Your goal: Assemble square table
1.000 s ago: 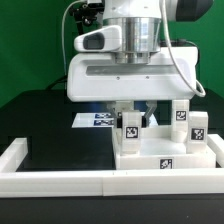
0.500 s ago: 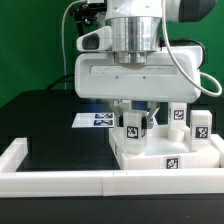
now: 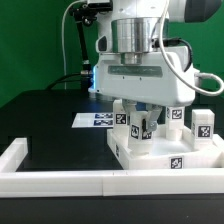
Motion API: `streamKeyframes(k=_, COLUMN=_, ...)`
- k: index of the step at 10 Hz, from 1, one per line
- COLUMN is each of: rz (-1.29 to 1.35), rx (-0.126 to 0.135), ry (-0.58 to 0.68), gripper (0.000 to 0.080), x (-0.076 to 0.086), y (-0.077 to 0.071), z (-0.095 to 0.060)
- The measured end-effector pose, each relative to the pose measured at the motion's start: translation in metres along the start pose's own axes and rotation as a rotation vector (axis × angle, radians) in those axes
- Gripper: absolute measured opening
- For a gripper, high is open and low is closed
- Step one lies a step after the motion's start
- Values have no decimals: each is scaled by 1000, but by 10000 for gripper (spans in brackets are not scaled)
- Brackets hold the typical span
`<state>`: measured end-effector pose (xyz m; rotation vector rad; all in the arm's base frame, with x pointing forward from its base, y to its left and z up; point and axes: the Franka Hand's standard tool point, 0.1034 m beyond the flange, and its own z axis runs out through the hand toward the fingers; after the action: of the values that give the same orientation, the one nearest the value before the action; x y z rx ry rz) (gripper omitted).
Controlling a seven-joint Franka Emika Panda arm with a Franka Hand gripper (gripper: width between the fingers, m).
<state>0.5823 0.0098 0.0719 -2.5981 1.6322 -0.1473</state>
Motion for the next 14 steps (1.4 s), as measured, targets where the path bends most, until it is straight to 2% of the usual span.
streamKeyframes(k=2, rz=-4, rx=1, ry=-1, gripper=291, x=0, y=0, z=0)
streamKeyframes(k=3, rz=-33, rx=1, ry=-1, gripper=362, x=0, y=0, z=0)
streamKeyframes(k=4, rz=-57, rx=1, ry=-1, gripper=543, x=2, y=1, z=0)
streamKeyframes(k=5, rz=-82, rx=1, ry=-1, gripper=616, x=2, y=1, z=0)
streamKeyframes(k=8, rz=-408, rx=5, ry=3, gripper=648, x=1, y=-1, z=0)
streamKeyframes(k=14, rz=-766, rx=5, ry=4, gripper=649, x=0, y=-2, z=-1)
